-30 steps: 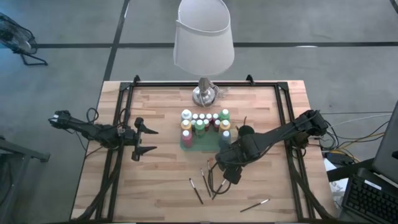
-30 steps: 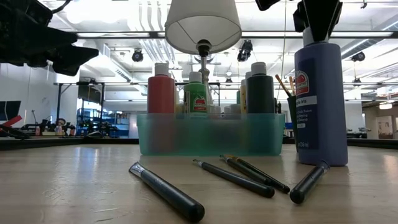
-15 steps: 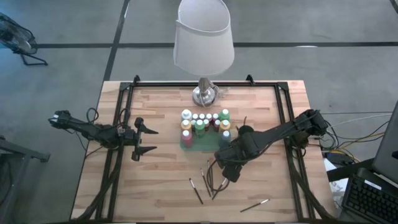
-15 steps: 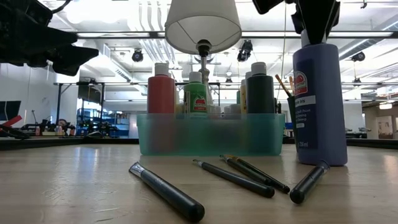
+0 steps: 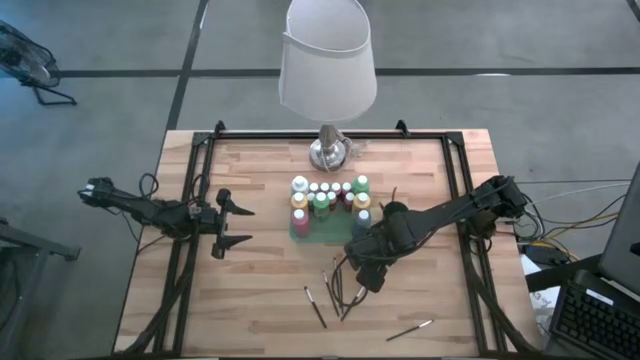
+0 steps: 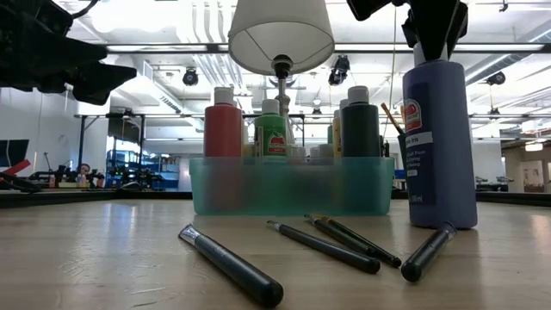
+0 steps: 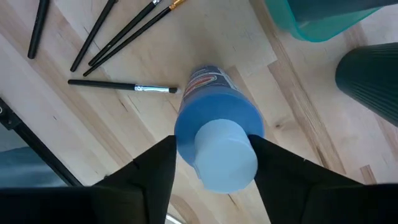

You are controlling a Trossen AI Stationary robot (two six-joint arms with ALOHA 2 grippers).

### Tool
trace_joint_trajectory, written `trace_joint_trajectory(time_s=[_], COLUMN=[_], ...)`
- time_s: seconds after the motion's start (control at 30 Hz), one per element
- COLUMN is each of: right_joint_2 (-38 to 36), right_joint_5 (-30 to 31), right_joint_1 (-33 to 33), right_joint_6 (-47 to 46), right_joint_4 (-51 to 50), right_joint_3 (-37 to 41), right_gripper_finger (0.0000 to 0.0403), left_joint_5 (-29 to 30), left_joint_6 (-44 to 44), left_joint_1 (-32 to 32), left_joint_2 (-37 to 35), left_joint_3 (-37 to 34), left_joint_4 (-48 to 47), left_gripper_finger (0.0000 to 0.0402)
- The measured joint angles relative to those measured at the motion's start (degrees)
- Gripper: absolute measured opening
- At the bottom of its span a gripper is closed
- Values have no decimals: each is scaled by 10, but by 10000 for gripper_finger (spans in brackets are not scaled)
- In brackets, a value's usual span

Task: Pick & Place Paint Supplies
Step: Put the blue paint bottle into the green bin

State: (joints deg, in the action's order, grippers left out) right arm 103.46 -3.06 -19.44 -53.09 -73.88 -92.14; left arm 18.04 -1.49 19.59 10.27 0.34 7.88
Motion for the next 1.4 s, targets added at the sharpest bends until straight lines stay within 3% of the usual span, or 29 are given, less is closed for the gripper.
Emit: trace_joint_trajectory(time_s=[0.13,0.4,0.8,1.4], right_joint_2=[0,0,0,-9], right_joint_5=[2,5,2,-1], right_joint_1=[1,5,5,33], right_joint_6=[1,2,17,125], right_joint_4=[0,-2,-3,-44], right_joint_3=[0,0,-11,-96], right_gripper_finger=[186,114,113,113], left_joint_5=[0,0,0,0], left_joint_6=[0,0,0,0], left_joint_1=[0,0,0,0], left_joint_2=[0,0,0,0], left_joint_3=[0,0,0,0], left_joint_4=[0,0,0,0], left_gripper_finger=[310,310,310,310])
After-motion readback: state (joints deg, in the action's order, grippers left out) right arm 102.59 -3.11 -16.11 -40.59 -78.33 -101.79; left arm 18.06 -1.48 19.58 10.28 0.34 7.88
